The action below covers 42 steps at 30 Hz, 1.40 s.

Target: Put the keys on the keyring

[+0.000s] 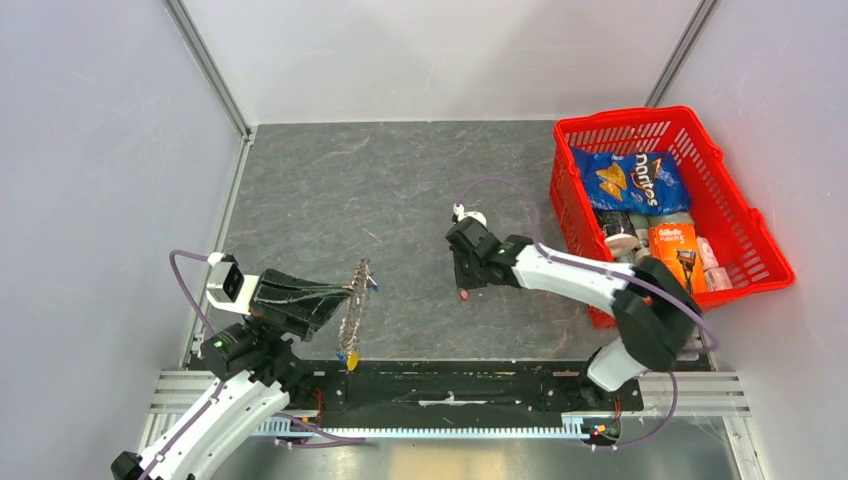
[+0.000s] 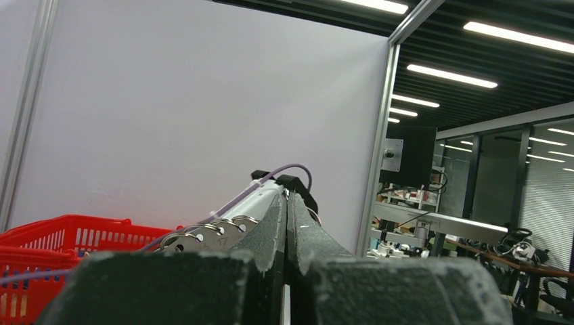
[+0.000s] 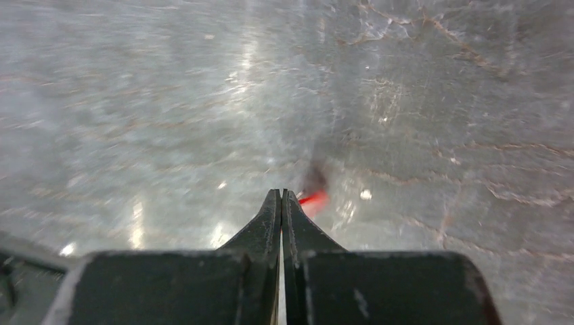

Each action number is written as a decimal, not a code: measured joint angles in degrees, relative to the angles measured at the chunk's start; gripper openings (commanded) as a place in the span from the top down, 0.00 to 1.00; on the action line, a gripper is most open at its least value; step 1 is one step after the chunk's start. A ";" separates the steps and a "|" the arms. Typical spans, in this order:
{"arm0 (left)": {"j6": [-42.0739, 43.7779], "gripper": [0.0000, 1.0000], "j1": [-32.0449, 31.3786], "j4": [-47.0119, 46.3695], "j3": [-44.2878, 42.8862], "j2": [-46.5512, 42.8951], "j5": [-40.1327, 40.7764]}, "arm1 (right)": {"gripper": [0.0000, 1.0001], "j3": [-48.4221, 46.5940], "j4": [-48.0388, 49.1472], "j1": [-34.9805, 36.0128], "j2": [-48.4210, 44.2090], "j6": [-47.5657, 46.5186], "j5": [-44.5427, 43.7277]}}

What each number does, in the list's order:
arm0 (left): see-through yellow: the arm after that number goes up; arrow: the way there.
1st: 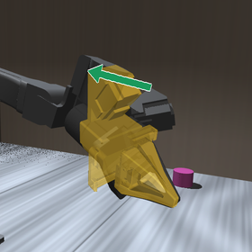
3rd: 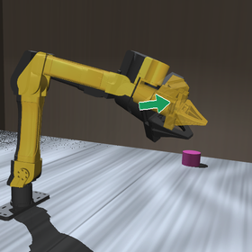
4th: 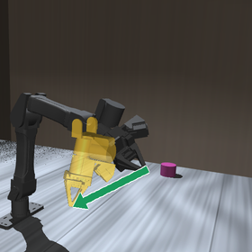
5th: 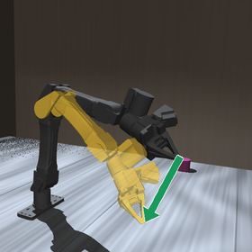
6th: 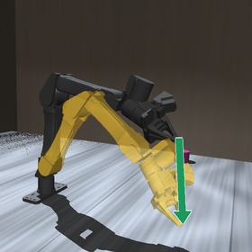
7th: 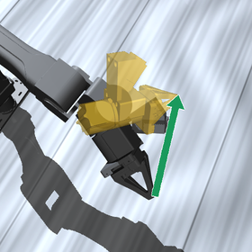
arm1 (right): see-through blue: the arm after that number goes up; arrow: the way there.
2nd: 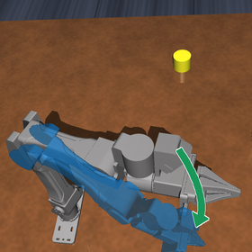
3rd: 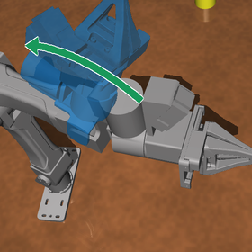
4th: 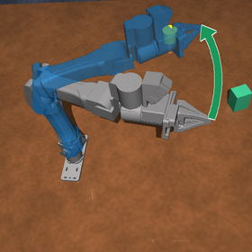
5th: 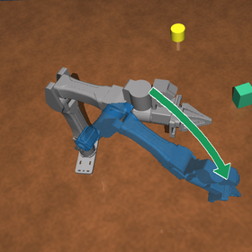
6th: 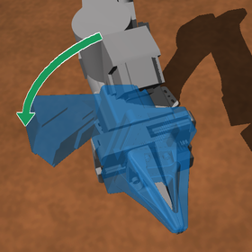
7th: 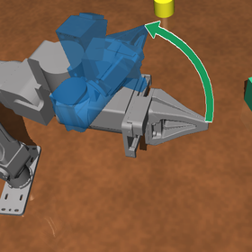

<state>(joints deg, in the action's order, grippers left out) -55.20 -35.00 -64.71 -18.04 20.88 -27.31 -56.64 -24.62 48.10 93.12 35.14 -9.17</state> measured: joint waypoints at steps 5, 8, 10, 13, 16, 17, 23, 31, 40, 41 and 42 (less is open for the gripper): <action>-0.02 0.98 0.00 0.35 -0.85 0.79 -0.31 | 1.00 0.15 -2.14 0.24 -15.63 -2.78 2.14; -0.15 0.98 0.00 0.39 -1.46 1.36 -0.35 | 1.00 0.11 -3.17 0.22 -25.75 -4.96 5.31; -0.46 0.98 0.00 0.44 -1.81 1.62 -0.37 | 1.00 -0.09 -4.31 0.15 -30.80 -6.60 8.74; -0.92 0.98 0.00 0.76 -2.32 1.75 -0.44 | 1.00 -1.38 -6.49 0.17 -35.15 -9.05 14.97; -1.62 0.98 0.00 1.22 -3.50 2.29 -1.22 | 1.00 -4.46 -9.35 0.17 -37.42 -12.17 23.43; -2.05 0.98 0.00 1.36 -4.11 2.67 -1.64 | 1.00 -5.73 -10.03 0.17 -38.14 -13.29 26.12; -5.18 0.98 0.00 1.07 -6.75 4.72 -3.34 | 1.00 -13.70 -11.50 0.17 -41.22 -18.62 41.18; -7.87 0.98 0.00 0.31 -6.75 4.74 -3.56 | 1.00 -17.46 -6.29 0.17 -39.15 -18.32 54.45; -11.74 0.98 0.00 -2.51 -7.74 6.16 -4.37 | 1.00 -21.16 3.63 0.31 -33.73 -16.70 64.85; -12.15 0.98 0.00 -3.04 -7.74 6.38 -4.35 | 1.00 -22.08 4.46 0.39 -32.87 -16.72 65.35; -12.55 0.98 0.00 -3.45 -7.74 6.60 -4.33 | 1.00 -23.12 5.27 0.50 -31.93 -16.74 66.10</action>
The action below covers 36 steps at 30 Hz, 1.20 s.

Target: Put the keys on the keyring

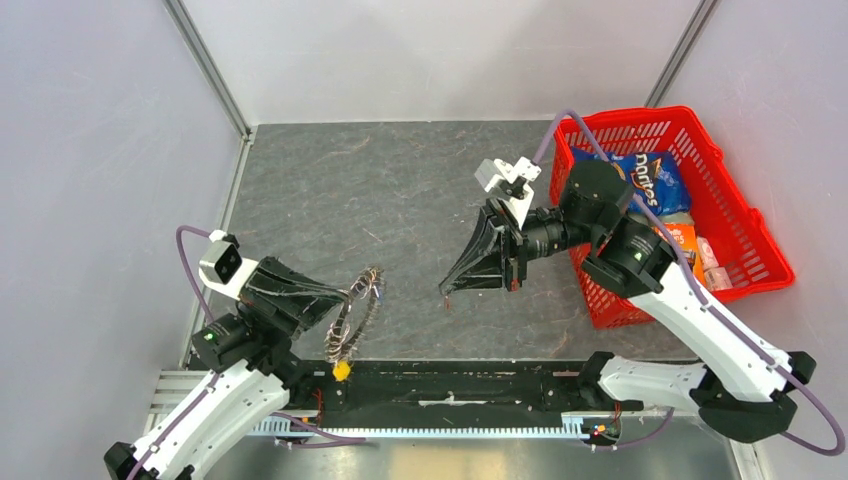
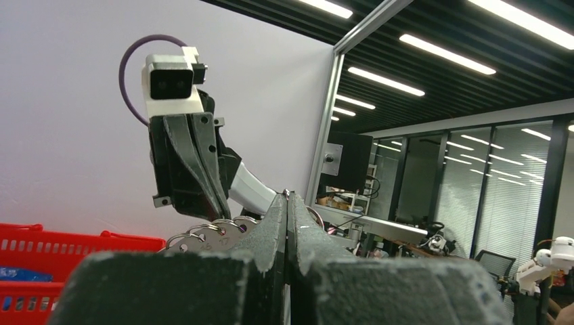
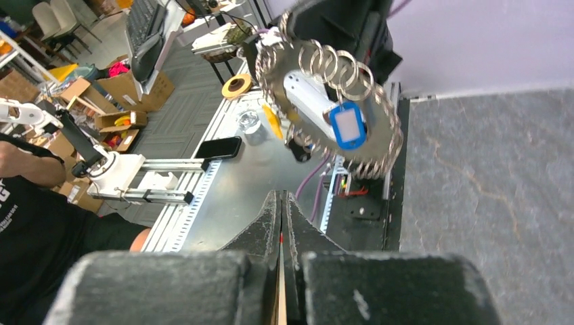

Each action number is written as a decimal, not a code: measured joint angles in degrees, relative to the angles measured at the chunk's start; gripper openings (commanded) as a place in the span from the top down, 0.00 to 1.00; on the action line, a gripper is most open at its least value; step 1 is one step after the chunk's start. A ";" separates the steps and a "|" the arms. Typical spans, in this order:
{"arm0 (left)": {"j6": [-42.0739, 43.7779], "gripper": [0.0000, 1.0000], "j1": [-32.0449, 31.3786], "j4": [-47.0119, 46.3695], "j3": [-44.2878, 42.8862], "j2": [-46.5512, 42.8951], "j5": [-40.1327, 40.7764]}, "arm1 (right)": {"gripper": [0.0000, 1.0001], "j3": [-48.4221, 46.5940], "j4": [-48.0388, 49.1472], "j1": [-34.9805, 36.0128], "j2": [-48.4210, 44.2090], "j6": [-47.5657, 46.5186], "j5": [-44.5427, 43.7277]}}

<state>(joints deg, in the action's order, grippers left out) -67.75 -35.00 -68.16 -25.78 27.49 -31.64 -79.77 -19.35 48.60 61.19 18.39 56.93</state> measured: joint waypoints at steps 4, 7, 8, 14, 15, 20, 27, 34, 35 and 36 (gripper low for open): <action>-1.27 0.98 0.00 -1.95 0.00 1.42 0.26 | 1.00 -4.35 2.93 0.74 3.74 -0.17 1.84; -2.49 0.98 0.00 -4.28 0.00 2.99 1.18 | 1.00 -8.24 4.07 1.20 6.67 -0.55 2.62; -3.10 0.98 0.00 -5.40 0.00 3.74 1.51 | 1.00 -9.79 4.37 1.36 7.82 -0.63 2.71; -5.35 0.98 0.00 -8.41 0.00 6.64 1.97 | 1.00 -13.66 5.51 1.86 11.72 0.46 0.20; -5.53 0.98 0.00 -8.68 0.00 6.80 2.03 | 1.00 -14.38 5.60 2.01 12.50 1.55 -0.61; -5.75 0.98 0.00 -9.53 0.00 6.99 2.03 | 1.00 -16.04 5.55 3.21 14.97 6.78 -5.38; -4.70 0.98 0.00 -10.08 -0.04 6.97 3.45 | 1.00 -15.89 5.90 5.77 15.43 14.93 -11.47; -2.64 0.98 0.00 -10.56 -0.04 7.17 6.29 | 1.00 -14.82 7.10 7.06 15.17 21.68 -15.32; -2.45 0.98 0.00 -10.75 -0.04 7.30 6.69 | 1.00 -14.80 7.15 7.13 15.17 22.45 -15.76; -2.25 0.98 0.00 -10.97 -0.04 7.48 7.21 | 1.00 -14.75 7.37 7.17 15.17 23.21 -15.93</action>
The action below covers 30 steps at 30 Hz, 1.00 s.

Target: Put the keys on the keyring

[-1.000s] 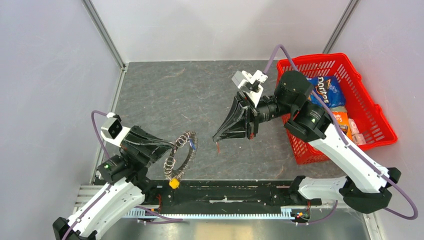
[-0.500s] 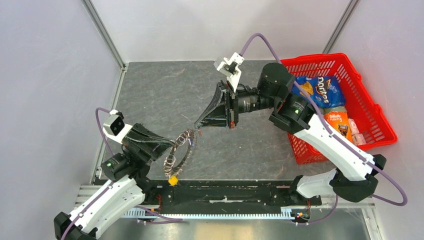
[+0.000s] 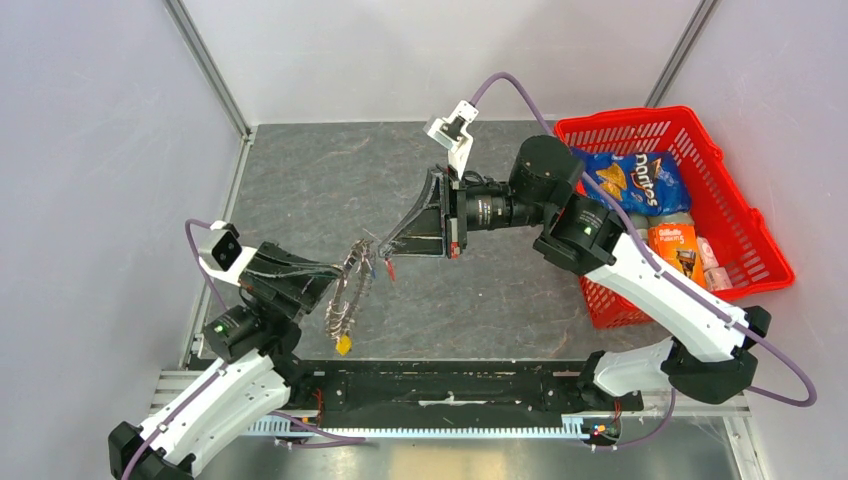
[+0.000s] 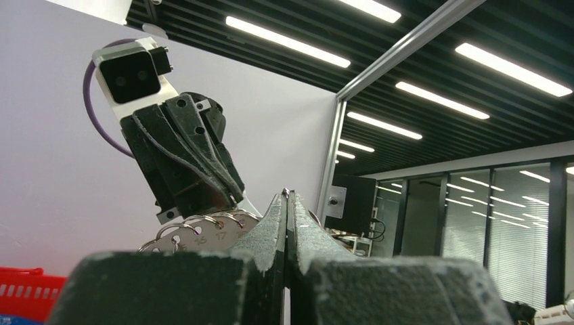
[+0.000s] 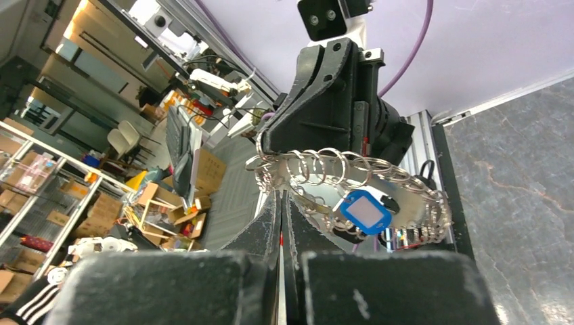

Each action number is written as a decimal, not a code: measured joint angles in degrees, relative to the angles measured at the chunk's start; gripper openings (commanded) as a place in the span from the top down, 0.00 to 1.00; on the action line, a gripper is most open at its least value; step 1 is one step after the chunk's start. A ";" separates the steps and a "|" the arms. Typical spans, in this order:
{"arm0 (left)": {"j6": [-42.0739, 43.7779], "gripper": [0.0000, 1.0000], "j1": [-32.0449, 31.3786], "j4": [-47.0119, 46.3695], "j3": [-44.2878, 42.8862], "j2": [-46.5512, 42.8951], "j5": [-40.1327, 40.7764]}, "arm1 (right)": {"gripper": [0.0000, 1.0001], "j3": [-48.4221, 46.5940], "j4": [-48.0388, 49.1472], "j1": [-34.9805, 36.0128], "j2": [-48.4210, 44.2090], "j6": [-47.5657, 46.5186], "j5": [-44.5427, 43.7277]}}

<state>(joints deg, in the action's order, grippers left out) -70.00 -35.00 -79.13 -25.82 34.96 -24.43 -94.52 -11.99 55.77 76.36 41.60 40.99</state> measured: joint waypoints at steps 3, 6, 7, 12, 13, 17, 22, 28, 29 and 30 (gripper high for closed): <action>0.52 0.98 0.00 -0.52 -0.02 0.74 0.98 | 1.00 0.92 2.29 0.42 -0.02 2.69 -0.35; 0.68 0.98 0.00 -1.16 -0.04 1.95 2.01 | 1.00 2.91 5.79 0.76 -0.02 6.29 -0.37; 0.68 0.98 0.00 -1.38 -0.04 2.36 2.19 | 1.00 3.63 7.06 0.76 0.00 7.67 -0.39; 0.70 0.98 0.00 -2.69 -0.04 3.58 3.48 | 1.00 6.14 12.61 1.01 0.28 13.03 -1.46; 0.70 0.98 0.00 -3.15 -0.04 3.76 3.52 | 1.00 6.73 13.97 1.03 0.33 14.23 -2.05; 0.68 0.98 0.00 -4.44 -0.04 4.04 3.87 | 1.00 8.24 17.55 1.03 0.61 17.44 -3.96; 0.70 0.98 0.00 -5.55 -0.04 4.04 4.44 | 1.00 9.99 21.86 1.27 1.20 21.07 -6.62; 0.72 0.98 0.00 -6.19 -0.04 4.09 4.72 | 1.00 10.19 24.28 2.64 3.08 23.43 -8.50; 0.74 0.98 0.00 -6.27 -0.04 4.09 4.79 | 1.00 10.23 24.41 2.91 3.17 23.54 -8.72; 0.81 0.98 0.00 -6.32 -0.04 4.07 4.85 | 1.00 10.29 24.41 3.08 3.17 23.54 -8.96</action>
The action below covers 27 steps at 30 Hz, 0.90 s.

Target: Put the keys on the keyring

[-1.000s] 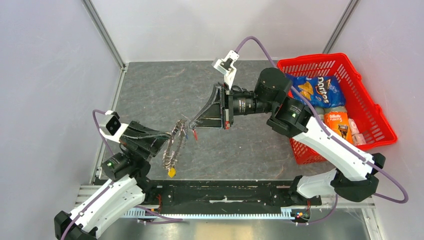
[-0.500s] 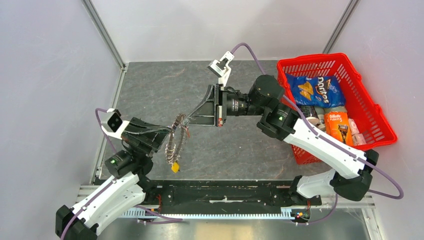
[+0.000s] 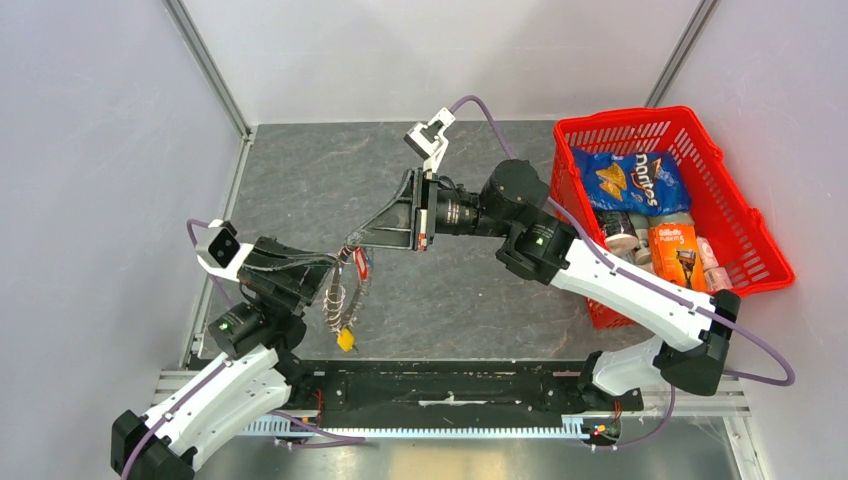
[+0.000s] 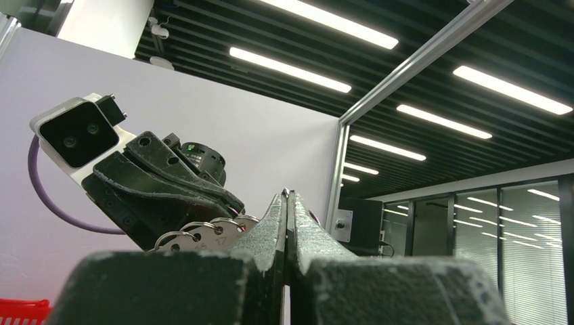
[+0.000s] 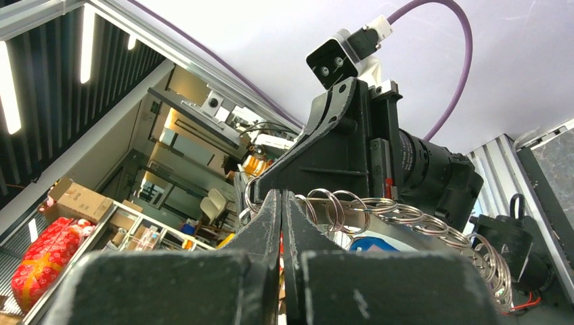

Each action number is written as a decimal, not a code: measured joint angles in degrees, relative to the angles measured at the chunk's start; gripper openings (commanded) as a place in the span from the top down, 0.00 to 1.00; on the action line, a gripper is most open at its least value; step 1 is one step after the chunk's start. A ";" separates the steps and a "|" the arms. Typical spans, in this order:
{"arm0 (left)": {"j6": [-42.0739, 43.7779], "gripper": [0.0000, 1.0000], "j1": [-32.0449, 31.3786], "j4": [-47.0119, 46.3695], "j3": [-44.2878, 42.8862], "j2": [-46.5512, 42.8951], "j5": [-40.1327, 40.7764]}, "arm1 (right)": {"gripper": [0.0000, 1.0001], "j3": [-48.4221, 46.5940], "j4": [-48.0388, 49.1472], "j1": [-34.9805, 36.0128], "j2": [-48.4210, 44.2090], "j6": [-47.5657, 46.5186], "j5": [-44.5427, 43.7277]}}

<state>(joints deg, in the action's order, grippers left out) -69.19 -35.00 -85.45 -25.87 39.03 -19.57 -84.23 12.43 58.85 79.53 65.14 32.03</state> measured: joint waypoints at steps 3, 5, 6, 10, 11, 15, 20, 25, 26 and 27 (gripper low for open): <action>0.26 0.98 0.00 -0.13 0.00 0.00 0.04 | 1.00 0.15 0.42 0.44 -0.02 -0.02 -0.76; 0.48 0.98 0.00 -0.17 0.00 0.00 0.07 | 1.00 0.46 0.70 0.59 -0.15 -0.02 -1.25; 0.63 0.98 0.00 -0.20 0.00 -0.02 0.11 | 1.00 0.61 0.72 0.66 -0.20 -0.04 -1.42; 1.31 0.98 0.00 -0.26 0.00 -0.02 0.61 | 1.00 0.96 0.90 0.90 -0.35 -0.04 -2.23; 1.42 0.98 0.00 -0.35 0.00 -0.02 0.72 | 1.00 0.96 0.90 0.96 -0.35 -0.02 -2.45; 2.01 0.98 0.00 -0.46 0.02 -0.02 1.46 | 1.00 1.22 1.25 1.14 -0.48 -0.24 -2.86; 2.86 0.98 0.00 -0.39 0.48 -0.13 1.60 | 1.00 1.70 -3.26 1.40 -3.34 -4.66 -5.03; 3.43 0.98 0.00 0.26 0.87 -1.57 1.57 | 1.00 1.90 -12.72 1.51 -11.30 -13.57 -8.31; 3.72 0.98 0.00 0.92 0.87 -2.40 1.53 | 1.00 2.10 -15.21 1.53 -13.42 -15.98 -9.55; 3.96 0.98 0.00 1.64 0.87 -3.19 1.51 | 1.00 2.40 -17.99 1.53 -15.74 -18.69 -10.93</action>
<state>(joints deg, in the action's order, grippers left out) -65.23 -35.00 -83.81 -24.99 35.83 -18.06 -81.82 -5.56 60.38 63.79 46.46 21.10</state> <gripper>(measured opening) 0.022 0.007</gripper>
